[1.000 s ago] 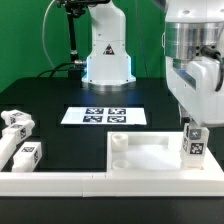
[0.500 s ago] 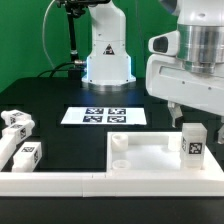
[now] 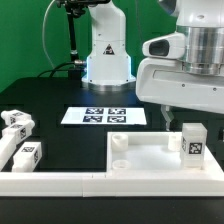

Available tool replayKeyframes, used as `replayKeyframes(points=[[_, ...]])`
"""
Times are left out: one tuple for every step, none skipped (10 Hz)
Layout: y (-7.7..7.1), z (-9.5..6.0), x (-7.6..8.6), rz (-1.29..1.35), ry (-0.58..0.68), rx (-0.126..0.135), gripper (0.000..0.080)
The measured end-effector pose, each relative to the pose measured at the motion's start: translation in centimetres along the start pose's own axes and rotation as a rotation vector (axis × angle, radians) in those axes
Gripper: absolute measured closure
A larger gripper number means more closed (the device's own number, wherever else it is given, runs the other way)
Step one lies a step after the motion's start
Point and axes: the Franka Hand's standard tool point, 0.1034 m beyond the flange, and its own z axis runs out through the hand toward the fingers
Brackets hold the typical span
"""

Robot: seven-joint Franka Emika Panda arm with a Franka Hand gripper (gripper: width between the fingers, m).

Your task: Assemble one leg

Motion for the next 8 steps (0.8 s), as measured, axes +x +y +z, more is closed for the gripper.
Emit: replayKeyframes(points=[[-0.16, 0.02, 0.48, -0.16, 0.032, 0.015, 0.0151], [-0.11, 0.09, 0.37, -0.094, 0.027, 0.014, 0.0151], [-0.06, 0.09, 0.42, -0.095, 0.028, 0.014, 0.0151], [-0.07, 0.09, 0.42, -0.062, 0.028, 0.016, 0.0277], [-0.07, 0.09, 0.41, 0.007, 0.027, 0.016, 0.0415], [0.14, 0.12, 0.47, 0.093, 0.026, 0.015, 0.0513], [0.23, 0.14, 0.5, 0.173, 0.025, 0.015, 0.0513], [0.33, 0.19, 0.51, 0.272, 0.025, 0.015, 0.0513]])
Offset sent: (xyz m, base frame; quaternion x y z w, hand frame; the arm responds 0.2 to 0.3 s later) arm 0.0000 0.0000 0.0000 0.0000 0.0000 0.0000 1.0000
